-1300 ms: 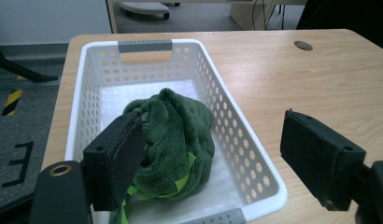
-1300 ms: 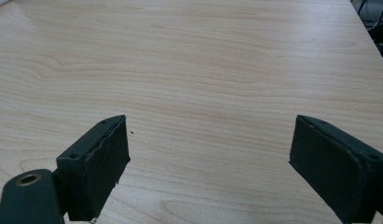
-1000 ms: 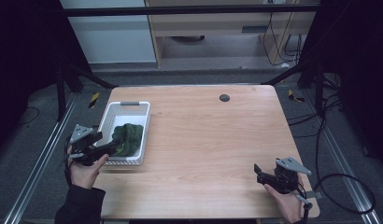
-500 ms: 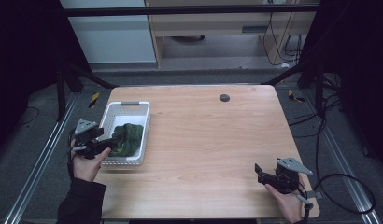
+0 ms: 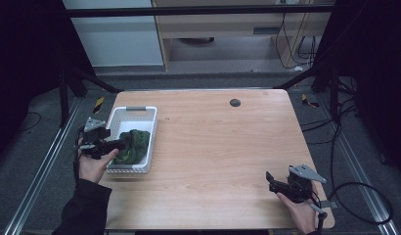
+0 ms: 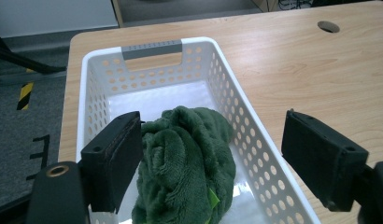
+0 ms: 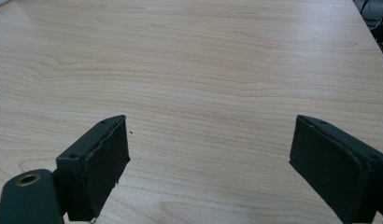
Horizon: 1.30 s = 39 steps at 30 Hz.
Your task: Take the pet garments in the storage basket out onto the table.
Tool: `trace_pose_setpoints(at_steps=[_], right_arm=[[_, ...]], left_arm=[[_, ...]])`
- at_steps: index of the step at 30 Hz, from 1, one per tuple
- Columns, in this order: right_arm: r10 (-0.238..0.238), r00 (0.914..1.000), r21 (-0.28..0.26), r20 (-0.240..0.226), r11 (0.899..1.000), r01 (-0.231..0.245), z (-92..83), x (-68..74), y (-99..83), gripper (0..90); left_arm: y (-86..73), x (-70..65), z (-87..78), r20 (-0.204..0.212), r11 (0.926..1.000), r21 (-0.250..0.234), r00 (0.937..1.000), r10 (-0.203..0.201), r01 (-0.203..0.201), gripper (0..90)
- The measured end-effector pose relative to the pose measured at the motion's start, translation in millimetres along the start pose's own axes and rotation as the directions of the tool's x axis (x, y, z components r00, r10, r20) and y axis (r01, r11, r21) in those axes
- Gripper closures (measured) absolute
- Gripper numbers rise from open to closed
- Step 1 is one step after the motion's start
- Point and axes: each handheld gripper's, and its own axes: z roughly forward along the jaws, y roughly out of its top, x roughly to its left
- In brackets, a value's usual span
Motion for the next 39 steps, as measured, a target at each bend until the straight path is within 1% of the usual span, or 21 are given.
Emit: trace_pose_setpoints(at_steps=[3,4,5,6,10,11,12,17,18,19,22,24,26,28,30,35,36,39], right_arm=[[0.003,1.0000,0.003,-0.002,1.000,-0.003,0.2,0.8,-0.1,11.5],[0.003,1.0000,0.003,-0.002,1.000,-0.003,0.2,0.8,-0.1,11.5],[-0.003,1.0000,0.003,0.000,1.000,0.003,0.5,0.7,-0.3,11.4],[-0.003,1.0000,0.004,0.000,1.000,0.003,0.5,0.6,-0.4,11.4],[0.004,1.0000,0.008,-0.002,1.000,-0.004,0.3,0.7,-0.5,11.4],[0.001,1.0000,0.009,0.000,1.000,-0.001,0.4,0.6,-0.6,11.4],[0.001,1.0000,0.009,0.000,1.000,-0.001,0.4,0.6,-0.6,11.4],[-0.003,1.0000,0.011,-0.002,1.000,0.003,0.8,1.3,-0.7,11.3],[-0.003,1.0000,0.011,-0.002,1.000,0.003,0.8,1.3,-0.7,11.3],[-0.004,1.0000,0.009,-0.002,1.000,0.004,0.7,1.1,-0.5,11.3],[-0.002,1.0000,0.010,-0.003,1.000,0.002,0.8,1.0,-0.5,11.3],[-0.003,1.0000,0.014,-0.005,1.000,0.003,1.1,1.0,-0.8,11.3],[-0.010,1.0000,0.014,-0.002,1.000,0.010,1.6,0.6,-0.7,11.2],[-0.004,1.0000,0.016,-0.005,1.000,0.005,1.4,1.2,-0.4,11.1],[-0.005,1.0000,0.018,-0.005,1.000,0.005,1.5,1.1,-0.5,11.1],[-0.005,1.0000,0.020,-0.005,1.000,0.005,1.9,0.7,-0.8,11.0],[-0.005,1.0000,0.020,-0.005,1.000,0.005,1.9,0.7,-0.8,11.0],[-0.005,1.0000,0.022,-0.007,1.000,0.005,2.2,1.2,-0.8,11.0]], left_arm=[[0.6,1.4,4.7,-0.003,0.9998,0.020,1.0000,0.009,-0.009,19.8],[0.6,1.4,4.7,-0.003,0.9998,0.020,1.0000,0.009,-0.009,19.8],[0.8,1.9,6.9,-0.005,0.9996,0.025,0.9999,0.011,-0.010,19.9],[1.3,2.8,8.0,-0.005,0.9993,0.033,0.9998,0.018,-0.018,19.8],[2.9,3.8,10.1,-0.008,0.9984,0.050,0.9996,0.026,-0.025,19.8],[4.4,4.4,11.3,-0.011,0.9977,0.061,0.9994,0.032,-0.031,19.9],[4.4,4.4,11.3,-0.011,0.9977,0.061,0.9994,0.032,-0.031,19.9],[6.0,6.9,15.9,-0.009,0.9949,0.095,0.9993,0.035,-0.034,20.0],[6.0,6.9,15.9,-0.009,0.9949,0.095,0.9993,0.035,-0.034,20.0],[5.3,7.8,18.2,-0.008,0.9936,0.108,0.9995,0.032,-0.031,20.0],[5.1,8.5,20.0,-0.008,0.9927,0.117,0.9995,0.031,-0.029,20.1],[6.0,9.4,22.4,-0.009,0.9895,0.139,0.9992,0.039,-0.038,20.1],[6.5,9.5,23.2,-0.008,0.9886,0.145,0.9991,0.042,-0.041,20.1],[8.3,10.3,25.1,-0.009,0.9857,0.162,0.9988,0.048,-0.046,20.1],[8.6,10.8,25.9,-0.008,0.9852,0.166,0.9988,0.048,-0.046,20.1],[8.4,11.0,29.8,-0.009,0.9793,0.194,0.9983,0.058,-0.055,20.0],[8.4,11.0,29.8,-0.009,0.9793,0.194,0.9983,0.058,-0.055,20.0],[8.1,10.5,33.0,-0.010,0.9747,0.215,0.9978,0.066,-0.062,20.0]])
